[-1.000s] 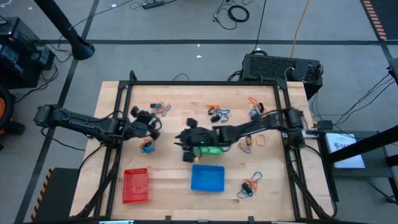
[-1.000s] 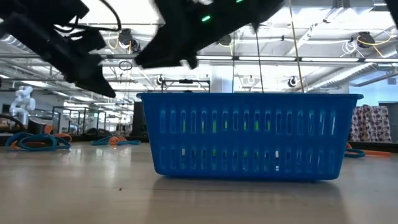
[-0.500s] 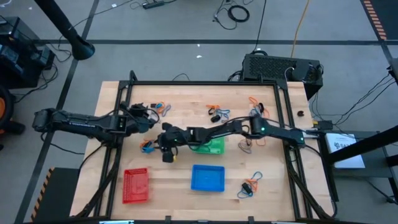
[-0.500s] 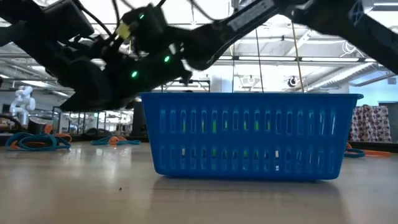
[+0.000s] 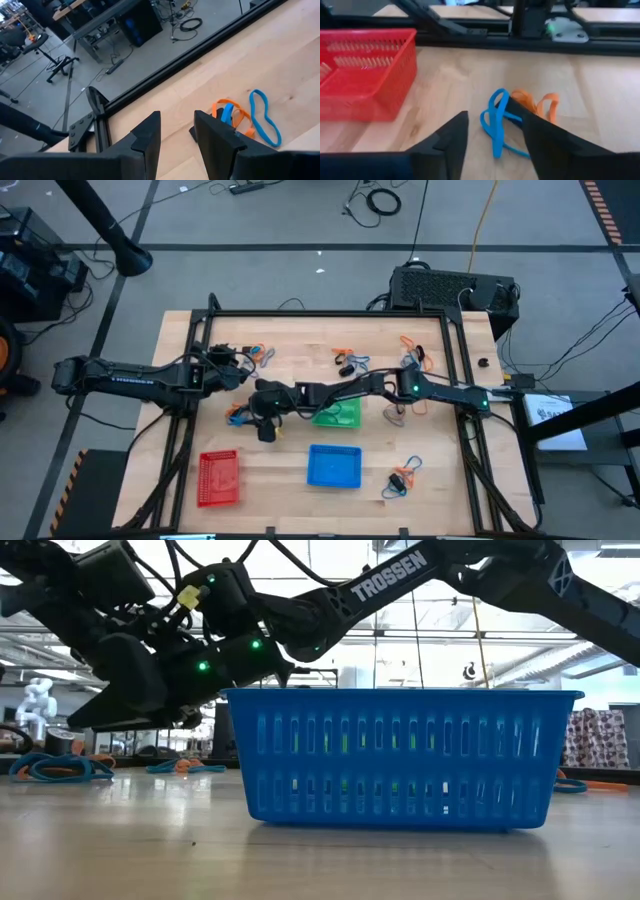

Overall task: Sort rubber bands into baskets
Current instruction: Put the blue rubberband into the green bin

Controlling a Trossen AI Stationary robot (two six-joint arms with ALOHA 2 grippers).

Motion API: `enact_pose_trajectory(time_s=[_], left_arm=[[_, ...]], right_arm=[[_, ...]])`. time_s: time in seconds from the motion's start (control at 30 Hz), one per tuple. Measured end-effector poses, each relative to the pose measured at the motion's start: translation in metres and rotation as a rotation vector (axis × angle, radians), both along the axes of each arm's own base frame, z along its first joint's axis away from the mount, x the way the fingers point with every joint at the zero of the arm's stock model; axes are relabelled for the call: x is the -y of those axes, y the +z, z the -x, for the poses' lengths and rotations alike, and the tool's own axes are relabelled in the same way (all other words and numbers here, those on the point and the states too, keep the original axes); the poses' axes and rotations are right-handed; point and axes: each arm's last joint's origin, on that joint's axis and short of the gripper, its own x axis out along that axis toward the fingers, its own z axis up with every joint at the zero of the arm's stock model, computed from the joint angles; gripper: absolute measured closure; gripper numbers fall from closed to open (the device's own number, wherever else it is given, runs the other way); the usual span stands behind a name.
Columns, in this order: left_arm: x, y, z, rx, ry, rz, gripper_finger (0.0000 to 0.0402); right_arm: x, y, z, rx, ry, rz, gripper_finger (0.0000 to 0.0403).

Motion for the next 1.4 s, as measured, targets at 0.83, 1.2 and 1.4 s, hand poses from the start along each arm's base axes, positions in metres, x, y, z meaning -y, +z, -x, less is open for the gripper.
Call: enact_pose_trajectory(time_s=[0.83, 1.2, 1.4], left_arm=[[-0.001, 0.003, -0.005, -0.003, -0.035, -0.023, 0.0275], [-0.001, 0.003, -0.005, 0.002, -0.045, -0.005, 0.0275], [0.000, 0.002, -0.006, 0.006, -0.075, 0.032, 0.0275]], right_arm=[[0.005, -0.056, -0.005, 0.013, -0.060, -0.045, 0.0233], [0.011, -0.023, -0.004, 0.020, -0.053, -0.033, 0.0387], [0.011, 0.021, 0.007, -0.066, -0.044, 0.004, 0.0400]])
